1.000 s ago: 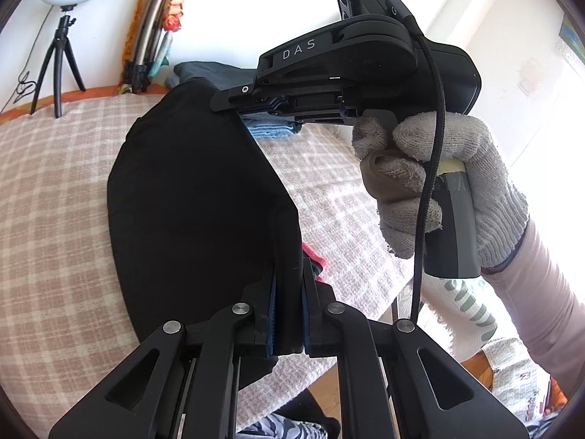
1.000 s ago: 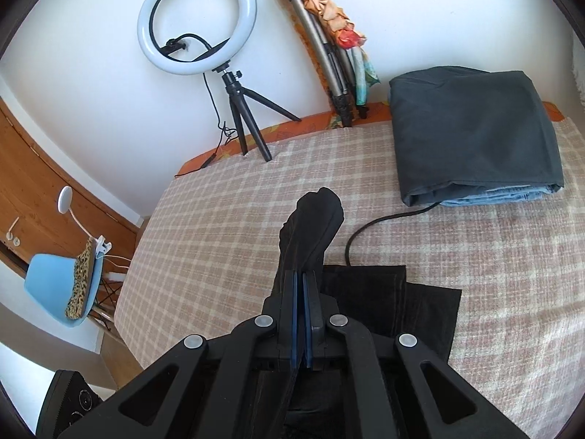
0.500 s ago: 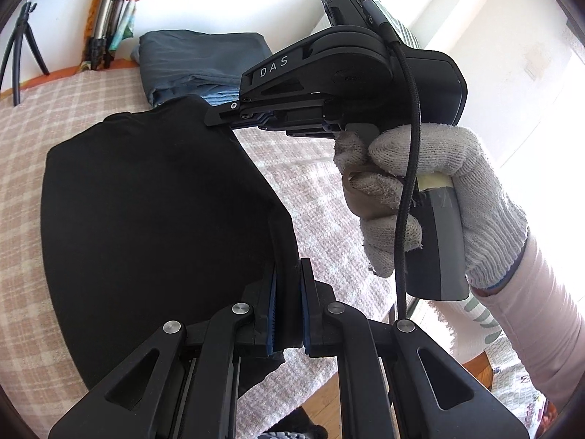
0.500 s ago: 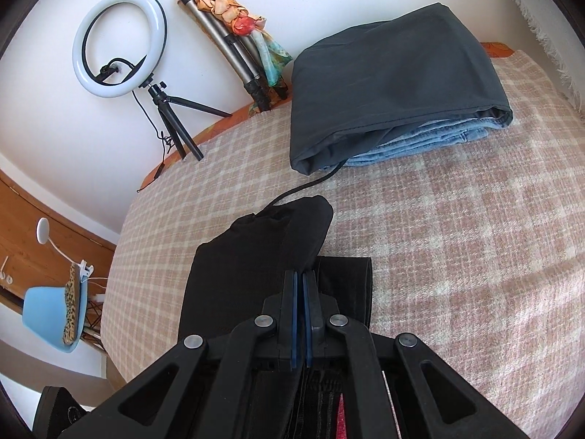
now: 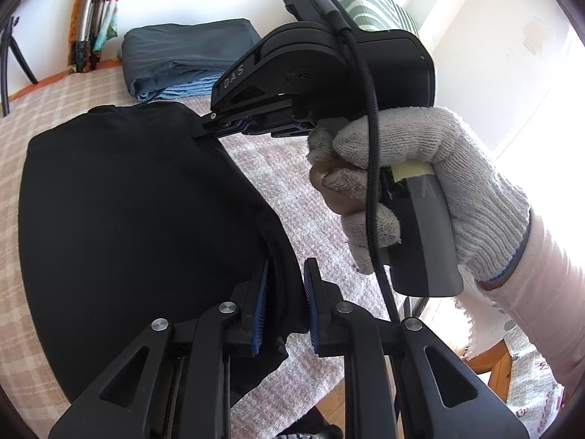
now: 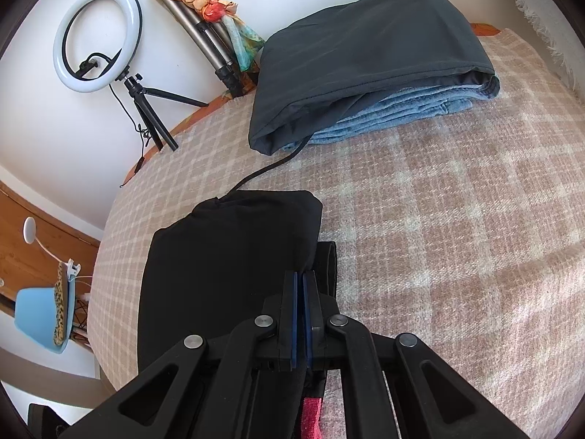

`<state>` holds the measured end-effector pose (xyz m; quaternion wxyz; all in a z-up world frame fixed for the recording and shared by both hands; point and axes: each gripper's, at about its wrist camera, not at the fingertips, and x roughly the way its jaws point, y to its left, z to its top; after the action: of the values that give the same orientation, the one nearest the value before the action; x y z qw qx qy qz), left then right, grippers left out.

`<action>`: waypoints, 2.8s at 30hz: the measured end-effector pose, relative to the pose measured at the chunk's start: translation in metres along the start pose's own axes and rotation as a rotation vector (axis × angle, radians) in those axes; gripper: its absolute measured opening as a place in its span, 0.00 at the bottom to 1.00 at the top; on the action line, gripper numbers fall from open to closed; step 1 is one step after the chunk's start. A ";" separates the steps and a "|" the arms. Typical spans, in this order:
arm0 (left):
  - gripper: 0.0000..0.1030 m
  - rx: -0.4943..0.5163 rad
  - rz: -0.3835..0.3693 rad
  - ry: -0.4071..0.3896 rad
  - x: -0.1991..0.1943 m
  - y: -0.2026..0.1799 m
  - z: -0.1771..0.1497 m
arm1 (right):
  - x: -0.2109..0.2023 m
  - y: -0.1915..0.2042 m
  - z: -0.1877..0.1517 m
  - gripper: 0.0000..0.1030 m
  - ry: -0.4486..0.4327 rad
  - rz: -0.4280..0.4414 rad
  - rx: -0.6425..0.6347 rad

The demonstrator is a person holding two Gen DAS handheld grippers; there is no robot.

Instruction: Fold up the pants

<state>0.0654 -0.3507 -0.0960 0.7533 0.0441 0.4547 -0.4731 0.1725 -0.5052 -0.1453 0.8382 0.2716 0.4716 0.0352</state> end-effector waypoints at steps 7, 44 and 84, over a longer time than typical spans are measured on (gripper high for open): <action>0.22 0.071 -0.019 0.031 0.003 -0.024 -0.008 | -0.002 0.003 0.001 0.06 -0.004 -0.002 -0.028; 0.61 -0.146 0.175 -0.032 -0.084 0.089 -0.011 | -0.078 0.018 -0.045 0.62 -0.091 -0.006 -0.135; 0.49 -0.468 -0.004 0.026 -0.028 0.163 -0.008 | 0.004 -0.038 -0.053 0.64 0.123 0.337 -0.007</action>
<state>0.1787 -0.2380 -0.1394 0.7363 -0.1264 0.5616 -0.3557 0.1245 -0.5140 -0.1887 0.7910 0.3409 0.4699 0.1933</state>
